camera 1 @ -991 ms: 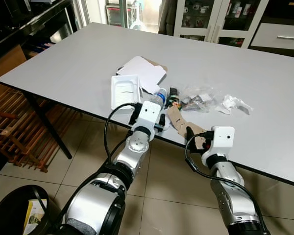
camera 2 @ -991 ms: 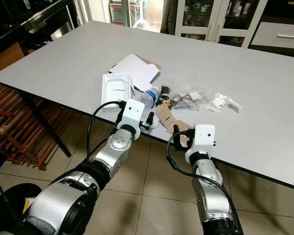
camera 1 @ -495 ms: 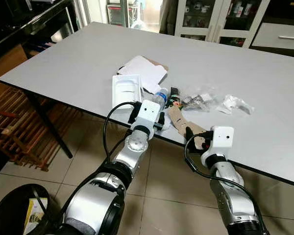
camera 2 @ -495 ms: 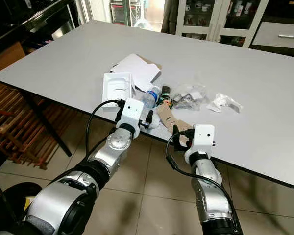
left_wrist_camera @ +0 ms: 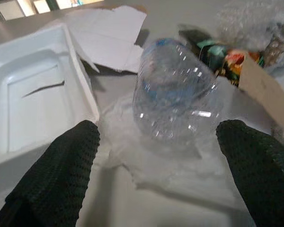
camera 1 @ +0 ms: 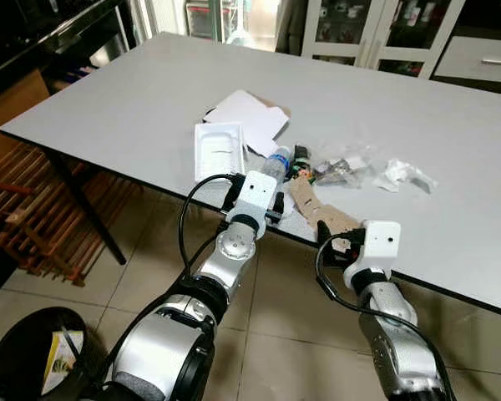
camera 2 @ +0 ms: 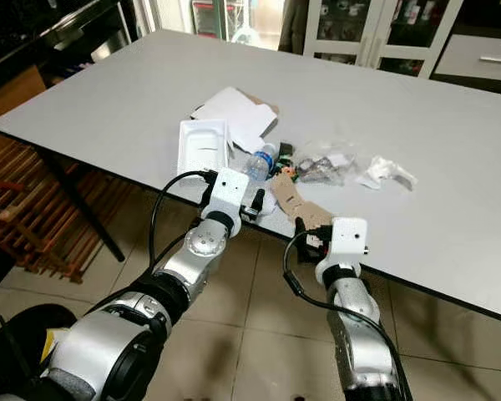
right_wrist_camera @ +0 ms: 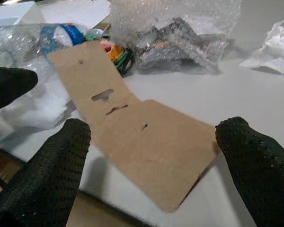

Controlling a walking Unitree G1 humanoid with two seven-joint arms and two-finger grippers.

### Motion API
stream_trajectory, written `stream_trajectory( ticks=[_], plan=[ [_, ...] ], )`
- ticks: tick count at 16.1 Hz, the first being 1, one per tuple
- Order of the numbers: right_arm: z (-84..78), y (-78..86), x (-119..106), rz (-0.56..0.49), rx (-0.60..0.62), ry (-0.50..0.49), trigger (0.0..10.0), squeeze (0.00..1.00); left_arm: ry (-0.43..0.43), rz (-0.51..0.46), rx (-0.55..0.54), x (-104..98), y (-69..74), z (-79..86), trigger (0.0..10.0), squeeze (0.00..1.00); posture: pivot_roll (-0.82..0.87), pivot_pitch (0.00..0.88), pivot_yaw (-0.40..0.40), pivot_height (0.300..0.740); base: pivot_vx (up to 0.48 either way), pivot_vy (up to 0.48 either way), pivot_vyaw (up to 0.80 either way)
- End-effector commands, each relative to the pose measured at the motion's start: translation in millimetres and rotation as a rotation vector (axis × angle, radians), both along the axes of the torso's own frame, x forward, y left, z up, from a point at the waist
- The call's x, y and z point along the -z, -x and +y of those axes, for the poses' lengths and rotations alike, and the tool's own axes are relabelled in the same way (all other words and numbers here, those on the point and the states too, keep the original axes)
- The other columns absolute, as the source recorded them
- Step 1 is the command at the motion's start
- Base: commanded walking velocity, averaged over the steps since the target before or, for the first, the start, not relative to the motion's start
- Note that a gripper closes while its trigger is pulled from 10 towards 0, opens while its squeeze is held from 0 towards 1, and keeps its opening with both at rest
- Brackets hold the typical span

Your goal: Picking trash to rubbish bin

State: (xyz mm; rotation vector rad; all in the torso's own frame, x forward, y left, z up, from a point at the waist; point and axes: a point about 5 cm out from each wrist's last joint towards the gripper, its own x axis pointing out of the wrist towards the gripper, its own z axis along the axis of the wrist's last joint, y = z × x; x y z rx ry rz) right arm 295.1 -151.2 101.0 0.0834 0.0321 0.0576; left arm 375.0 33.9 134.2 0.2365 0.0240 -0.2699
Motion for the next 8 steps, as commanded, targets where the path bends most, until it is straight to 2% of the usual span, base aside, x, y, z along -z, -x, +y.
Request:
stream_trajectory(
  ticks=[1,5,6,8],
  plan=[
    [-0.5,3.1,0,0.006,0.007,0.005,10.0,0.00,-0.023,0.028,0.006,4,1.2,-3.3,10.0,0.00,-0.18,0.156,0.048,0.740,0.000,0.000,0.00],
    [-1.8,10.4,2,0.018,0.014,0.008,10.0,0.00,0.004,0.023,0.052,1,2.0,-9.2,10.0,0.00,-0.20,0.174,0.042,0.740,0.000,0.000,0.00],
    [-2.0,12.6,2,0.021,0.016,0.008,10.0,0.00,0.008,-0.002,0.062,-4,1.1,-10.1,10.0,0.00,-0.20,0.180,0.039,0.740,0.000,0.000,0.00],
    [-2.5,14.4,2,0.024,0.019,0.005,10.0,0.00,-0.030,-0.144,0.051,-30,-6.5,-9.0,10.0,0.00,-0.20,0.185,0.039,0.740,0.000,0.000,0.00]
  ],
)
